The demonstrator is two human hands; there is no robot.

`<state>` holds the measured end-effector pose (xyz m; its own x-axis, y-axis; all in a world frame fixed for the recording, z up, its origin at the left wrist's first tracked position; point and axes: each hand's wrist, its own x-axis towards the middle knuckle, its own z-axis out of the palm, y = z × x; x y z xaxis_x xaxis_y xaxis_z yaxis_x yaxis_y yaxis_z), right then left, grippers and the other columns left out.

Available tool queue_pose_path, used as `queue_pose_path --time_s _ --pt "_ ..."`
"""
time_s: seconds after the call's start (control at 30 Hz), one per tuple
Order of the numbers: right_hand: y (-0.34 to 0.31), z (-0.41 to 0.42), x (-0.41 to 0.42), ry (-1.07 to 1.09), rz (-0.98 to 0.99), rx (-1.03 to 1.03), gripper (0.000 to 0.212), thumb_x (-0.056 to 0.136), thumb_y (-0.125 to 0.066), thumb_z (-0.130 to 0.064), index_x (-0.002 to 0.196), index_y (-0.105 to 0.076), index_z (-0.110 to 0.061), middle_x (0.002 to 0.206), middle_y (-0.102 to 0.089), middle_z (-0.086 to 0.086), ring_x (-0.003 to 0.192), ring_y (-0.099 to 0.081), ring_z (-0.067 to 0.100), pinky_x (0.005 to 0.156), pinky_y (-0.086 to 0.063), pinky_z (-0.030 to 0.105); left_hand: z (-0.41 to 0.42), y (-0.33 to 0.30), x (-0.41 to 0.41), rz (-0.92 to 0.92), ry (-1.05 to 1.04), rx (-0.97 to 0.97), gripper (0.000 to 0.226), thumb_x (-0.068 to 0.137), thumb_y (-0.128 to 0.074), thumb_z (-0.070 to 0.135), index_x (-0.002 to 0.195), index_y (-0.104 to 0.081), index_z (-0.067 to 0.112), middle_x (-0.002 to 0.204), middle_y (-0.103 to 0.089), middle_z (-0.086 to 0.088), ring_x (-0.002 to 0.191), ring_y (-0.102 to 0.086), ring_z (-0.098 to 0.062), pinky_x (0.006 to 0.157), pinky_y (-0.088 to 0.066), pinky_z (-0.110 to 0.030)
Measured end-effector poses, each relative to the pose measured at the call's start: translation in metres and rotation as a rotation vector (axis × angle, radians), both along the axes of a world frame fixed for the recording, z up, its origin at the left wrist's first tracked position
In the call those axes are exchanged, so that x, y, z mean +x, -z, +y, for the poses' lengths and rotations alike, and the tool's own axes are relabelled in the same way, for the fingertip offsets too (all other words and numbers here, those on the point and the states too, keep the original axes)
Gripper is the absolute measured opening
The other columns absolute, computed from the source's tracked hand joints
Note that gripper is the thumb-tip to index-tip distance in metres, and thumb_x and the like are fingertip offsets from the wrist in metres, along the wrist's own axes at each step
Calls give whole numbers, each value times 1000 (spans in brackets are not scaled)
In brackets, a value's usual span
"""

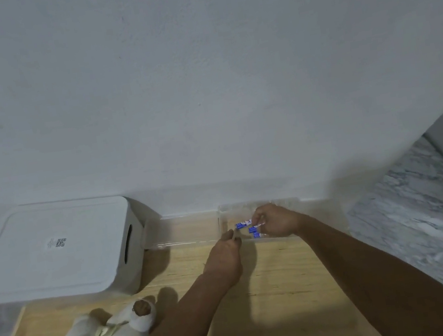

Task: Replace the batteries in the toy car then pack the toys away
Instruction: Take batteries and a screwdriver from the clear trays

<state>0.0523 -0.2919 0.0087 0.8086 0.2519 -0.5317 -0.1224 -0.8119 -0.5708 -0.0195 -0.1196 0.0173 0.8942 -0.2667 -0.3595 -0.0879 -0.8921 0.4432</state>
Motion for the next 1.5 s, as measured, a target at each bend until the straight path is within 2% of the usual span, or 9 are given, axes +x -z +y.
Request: queue_pose_path --time_s 0.23,0.47,0.57,0.7,0.87,1.07,1.23,1.33,1.5 --pt "-9 4 -50 178 -152 154 13 88 -61 -7 93 -65 -18 78 -61 -6 67 -58 10 59 -43 16 7 -7 11 96 -46 -73 56 89 -49 -5 142 -44 8 144 -46 -14 132 -46 -25 105 -39 -27" --pt "41 20 -106 286 -310 80 16 83 -64 -2 91 -70 -14 83 -68 1 70 -59 10 68 -48 29 15 -8 25 125 -92 -130 57 85 -53 -3 140 -50 15 137 -54 -12 124 -52 -24 97 -45 -27" --pt "54 21 -118 188 -488 -103 14 78 -72 -14 91 -71 -17 84 -69 2 79 -63 21 67 -48 30 16 -9 24 149 -113 -153 62 85 -52 -6 144 -43 12 143 -48 -14 131 -47 -25 103 -43 -30" --pt "51 25 -126 86 -649 -376 23 56 -79 -45 65 -68 -27 60 -63 -9 60 -62 12 46 -40 16 19 -6 22 147 -122 -163 64 85 -46 -8 145 -41 11 145 -46 -14 133 -46 -25 105 -42 -32" --pt "51 38 -122 181 -643 -454 39 43 -91 -48 59 -65 -23 52 -58 -7 43 -56 11 37 -30 19 18 -3 20 141 -124 -159 64 85 -49 -7 146 -39 11 146 -44 -13 134 -44 -24 106 -41 -30" --pt "53 44 -122 274 -578 -361 36 75 -76 -44 75 -65 -11 70 -66 5 60 -63 24 51 -32 27 18 1 22 123 -132 -170 64 86 -52 -5 146 -38 12 145 -45 -12 131 -47 -23 100 -42 -25" --pt "46 39 -116 288 -771 -353 23 72 -73 -29 62 -56 -16 57 -56 -2 49 -55 20 44 -35 26 20 2 22 105 -126 -198 64 86 -55 -3 146 -40 13 144 -47 -12 131 -47 -23 100 -42 -25" --pt "43 38 -100 251 -872 -242 16 82 -49 -21 78 -63 -16 76 -61 -2 70 -58 21 63 -48 32 21 0 25 80 -131 -228 65 85 -52 -5 147 -37 10 144 -48 -12 132 -47 -23 104 -41 -28" --pt "33 45 -51 78 -644 -237 33 81 -55 1 108 -69 -13 101 -70 4 98 -62 27 86 -49 36 22 -4 27 55 -145 -268 64 86 -56 -2 146 -37 8 143 -49 -14 131 -49 -25 103 -43 -30"
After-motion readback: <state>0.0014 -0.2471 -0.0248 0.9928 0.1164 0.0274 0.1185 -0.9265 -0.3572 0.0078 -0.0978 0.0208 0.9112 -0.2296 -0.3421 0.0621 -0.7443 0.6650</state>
